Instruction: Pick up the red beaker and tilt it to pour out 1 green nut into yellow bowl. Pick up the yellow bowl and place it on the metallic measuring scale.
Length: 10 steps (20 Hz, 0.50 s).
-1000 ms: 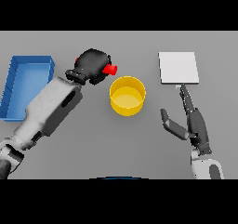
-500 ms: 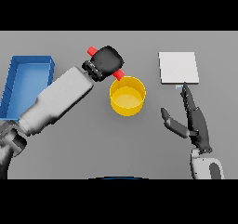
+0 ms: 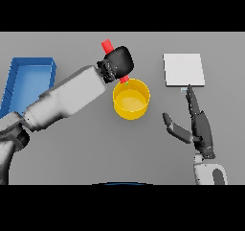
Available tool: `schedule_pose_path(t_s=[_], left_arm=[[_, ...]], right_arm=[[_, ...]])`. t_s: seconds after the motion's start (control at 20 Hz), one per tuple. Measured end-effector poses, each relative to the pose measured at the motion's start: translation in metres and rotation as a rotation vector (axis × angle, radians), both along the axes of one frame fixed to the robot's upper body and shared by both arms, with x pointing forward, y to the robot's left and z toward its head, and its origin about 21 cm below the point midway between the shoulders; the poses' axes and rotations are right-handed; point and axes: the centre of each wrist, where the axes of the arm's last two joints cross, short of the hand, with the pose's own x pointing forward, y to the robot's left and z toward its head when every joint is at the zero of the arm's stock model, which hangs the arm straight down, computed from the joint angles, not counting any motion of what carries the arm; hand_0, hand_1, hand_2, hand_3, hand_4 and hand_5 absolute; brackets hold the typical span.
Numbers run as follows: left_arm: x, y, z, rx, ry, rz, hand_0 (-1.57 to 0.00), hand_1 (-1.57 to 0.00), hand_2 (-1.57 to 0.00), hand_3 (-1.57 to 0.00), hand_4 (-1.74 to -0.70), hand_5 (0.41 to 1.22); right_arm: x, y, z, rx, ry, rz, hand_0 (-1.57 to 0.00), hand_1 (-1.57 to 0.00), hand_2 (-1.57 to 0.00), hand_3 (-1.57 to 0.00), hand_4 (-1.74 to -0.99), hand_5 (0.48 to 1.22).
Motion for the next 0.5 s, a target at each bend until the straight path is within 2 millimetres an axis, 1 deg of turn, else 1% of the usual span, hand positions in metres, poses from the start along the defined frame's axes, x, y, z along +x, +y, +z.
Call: schedule_pose_path(t_s=[0.05, 0.1, 0.15, 0.2, 0.25, 0.3, 0.35, 0.45, 0.5], left_arm=[[-0.001, 0.003, 0.000, 0.031, 0.003, -0.025, -1.57, -1.57, -1.57, -1.56, -1.74, 1.221], [-0.002, -0.001, -0.001, 0.057, -0.021, -0.041, -1.57, -1.57, -1.57, -1.56, -1.74, 1.221], [-0.003, -0.004, -0.004, 0.088, -0.034, -0.061, -1.57, -1.57, -1.57, -1.56, -1.74, 1.221], [-0.002, -0.004, -0.005, 0.126, -0.053, -0.073, -1.57, -1.57, -1.57, -1.57, -1.73, 1.221], [-0.002, -0.004, -0.001, 0.144, -0.076, -0.099, -1.57, -1.57, -1.57, -1.57, -1.73, 1.221], [-0.002, -0.005, -0.004, 0.165, -0.091, -0.105, -1.57, -1.57, -1.57, -1.57, -1.73, 1.221], [-0.002, -0.008, -0.006, 0.180, -0.093, -0.122, -1.57, -1.57, -1.57, -1.57, -1.73, 1.221], [-0.001, -0.015, 0.001, 0.227, -0.146, -0.150, -1.57, -1.57, -1.57, -1.57, -1.73, 1.221], [-0.001, -0.017, 0.002, 0.248, -0.160, -0.165, -1.57, -1.57, -1.57, -1.57, -1.73, 1.221]], right_arm=[[0.000, -0.003, 0.000, 0.004, 0.012, -0.006, 0.00, 0.00, 0.00, 0.00, -1.135, 0.567], [0.001, 0.000, 0.002, 0.011, 0.001, 0.002, 0.00, 0.00, 0.00, 0.00, -1.130, 0.565], [-0.001, -0.004, 0.000, 0.011, 0.013, -0.005, 0.00, 0.00, 0.00, 0.00, -1.129, 0.566], [-0.001, -0.006, 0.003, 0.002, 0.009, -0.013, 0.00, 0.00, 0.00, 0.00, -1.132, 0.573], [0.002, -0.003, 0.006, -0.010, -0.005, -0.001, 0.00, 0.00, 0.00, 0.00, -1.136, 0.578], [0.000, -0.003, 0.003, -0.012, 0.001, 0.002, 0.00, 0.00, 0.00, 0.00, -1.136, 0.579], [0.003, -0.005, 0.004, -0.001, 0.004, -0.003, 0.00, 0.00, 0.00, 0.00, -1.135, 0.580], [0.001, -0.005, 0.004, 0.000, -0.005, -0.008, 0.00, 0.00, 0.00, 0.00, -1.130, 0.577], [0.000, -0.005, 0.004, 0.005, -0.017, 0.000, 0.00, 0.00, 0.00, 0.00, -1.128, 0.575]])
